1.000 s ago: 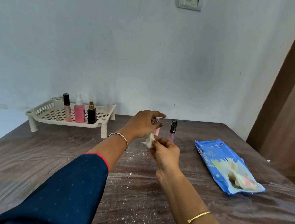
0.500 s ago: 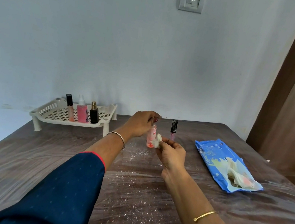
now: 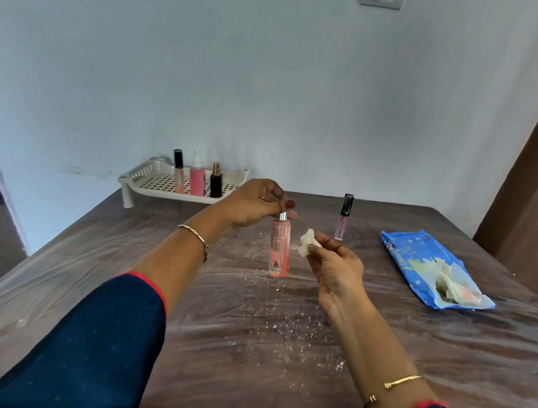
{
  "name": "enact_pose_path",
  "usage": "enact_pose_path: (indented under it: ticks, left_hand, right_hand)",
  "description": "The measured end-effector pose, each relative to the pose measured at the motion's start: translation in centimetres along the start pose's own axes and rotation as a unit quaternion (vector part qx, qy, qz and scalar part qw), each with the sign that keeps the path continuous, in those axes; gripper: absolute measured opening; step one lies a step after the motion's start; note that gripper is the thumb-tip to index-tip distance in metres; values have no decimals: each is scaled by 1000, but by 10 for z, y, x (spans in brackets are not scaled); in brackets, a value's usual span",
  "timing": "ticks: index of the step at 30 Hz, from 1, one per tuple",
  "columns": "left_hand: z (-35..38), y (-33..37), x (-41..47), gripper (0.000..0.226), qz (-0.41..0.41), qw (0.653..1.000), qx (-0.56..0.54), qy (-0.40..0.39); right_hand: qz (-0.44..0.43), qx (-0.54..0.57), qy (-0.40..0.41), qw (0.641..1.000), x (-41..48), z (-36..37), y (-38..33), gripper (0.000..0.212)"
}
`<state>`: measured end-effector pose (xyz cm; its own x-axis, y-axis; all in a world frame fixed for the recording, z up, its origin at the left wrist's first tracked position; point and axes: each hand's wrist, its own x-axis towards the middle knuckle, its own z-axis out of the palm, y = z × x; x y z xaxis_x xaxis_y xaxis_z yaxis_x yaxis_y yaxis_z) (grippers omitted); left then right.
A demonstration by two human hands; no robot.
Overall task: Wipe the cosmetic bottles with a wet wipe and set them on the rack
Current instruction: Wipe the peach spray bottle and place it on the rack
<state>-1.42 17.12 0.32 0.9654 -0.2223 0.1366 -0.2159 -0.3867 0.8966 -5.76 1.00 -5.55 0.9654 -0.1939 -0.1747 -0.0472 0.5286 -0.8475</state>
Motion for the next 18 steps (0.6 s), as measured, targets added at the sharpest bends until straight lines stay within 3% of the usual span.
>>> enact_pose_path:
  ticks: [4, 7, 12, 18]
  left_hand:
    - [-1, -10, -38, 32, -11, 998, -49, 30]
    - [3, -11, -72, 23, -24, 992, -104, 61]
    - [15, -24, -112, 35, -11, 991, -112, 75]
    - [21, -26, -124, 31, 16, 989, -105, 106]
  right_hand:
    - [-18, -25, -56, 998, -28, 2, 3, 19]
    - [-89, -96, -88, 987, -56, -2, 5, 20]
    - [-246, -186, -97, 946, -99, -23, 19, 19]
    - [-361, -324, -76, 871, -103, -28, 41, 29]
